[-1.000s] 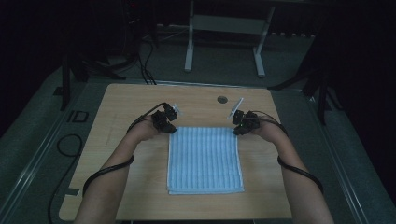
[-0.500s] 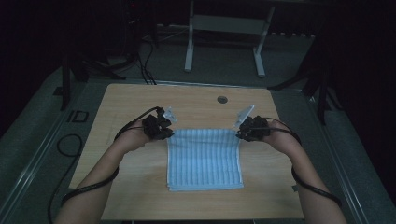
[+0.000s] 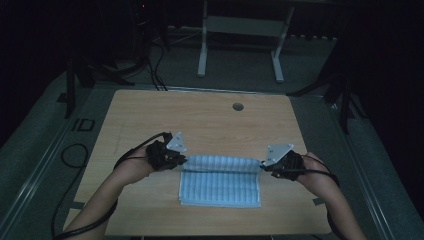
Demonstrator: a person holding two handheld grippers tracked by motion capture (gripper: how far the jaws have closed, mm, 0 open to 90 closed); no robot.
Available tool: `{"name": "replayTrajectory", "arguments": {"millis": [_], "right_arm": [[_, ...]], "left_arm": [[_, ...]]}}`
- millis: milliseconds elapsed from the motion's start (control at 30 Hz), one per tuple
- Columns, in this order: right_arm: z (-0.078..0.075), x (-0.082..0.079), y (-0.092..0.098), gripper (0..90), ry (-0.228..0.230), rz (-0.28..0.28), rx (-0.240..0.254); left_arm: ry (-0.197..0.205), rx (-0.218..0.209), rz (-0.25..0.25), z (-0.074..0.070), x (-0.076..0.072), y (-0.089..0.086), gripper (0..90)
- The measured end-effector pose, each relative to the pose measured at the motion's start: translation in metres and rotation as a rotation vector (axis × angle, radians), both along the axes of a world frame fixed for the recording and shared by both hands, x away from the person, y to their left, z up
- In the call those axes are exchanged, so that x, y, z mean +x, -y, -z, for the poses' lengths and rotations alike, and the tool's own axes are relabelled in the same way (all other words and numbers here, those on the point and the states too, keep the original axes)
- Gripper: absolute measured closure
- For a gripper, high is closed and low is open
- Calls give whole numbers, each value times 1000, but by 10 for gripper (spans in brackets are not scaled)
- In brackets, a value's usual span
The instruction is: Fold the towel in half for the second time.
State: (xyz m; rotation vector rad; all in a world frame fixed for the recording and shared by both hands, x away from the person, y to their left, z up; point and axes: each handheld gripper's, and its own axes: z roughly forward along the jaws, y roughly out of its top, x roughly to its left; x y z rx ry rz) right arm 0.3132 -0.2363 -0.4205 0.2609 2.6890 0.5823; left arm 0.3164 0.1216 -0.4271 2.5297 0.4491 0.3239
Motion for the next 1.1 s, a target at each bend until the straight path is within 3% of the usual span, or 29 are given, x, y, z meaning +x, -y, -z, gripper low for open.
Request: {"name": "replayTrajectory", "arguments": {"millis": [333, 367, 467, 567, 667, 700, 800, 867, 933, 967, 1000, 1033, 1100], "right_arm": [[19, -42, -6, 838, -41, -65, -36], [29, -52, -7, 838, -70, -74, -56], [39, -57, -3, 828, -117, -79, -44], [48, -58, 3, 753, -164, -70, -58], [46, -57, 8, 707, -182, -57, -41], [42, -56, 10, 693, -185, -53, -10], [36, -51, 10, 695, -170, -28, 31], [39, -46, 5, 780, -164, -11, 40], [43, -43, 1, 801, -166, -5, 39], [57, -36, -5, 834, -189, -1, 26], [57, -36, -5, 834, -189, -1, 26], [73, -30, -12, 835, -207, -8, 5], [87, -22, -16, 835, -216, 2, -15]], "left_arm": [[-73, 12, 50, 24, -32, -5, 863], [-103, 23, 66, 33, -40, -2, 858], [-143, 50, 97, 44, -49, 3, 843], [-152, 73, 130, 49, -55, 6, 737], [-148, 66, 131, 47, -54, 5, 698], [-152, 39, 114, 45, -50, 4, 697], [-145, 56, 93, 49, -42, 10, 697], [-160, 59, 84, 58, -35, 17, 697], [-166, 65, 81, 61, -32, 20, 697], [-175, 71, 67, 71, -26, 27, 697], [-175, 71, 67, 71, -26, 27, 697], [-179, 79, 70, 79, -22, 31, 696], [-196, 87, 59, 87, -16, 33, 696]]}}
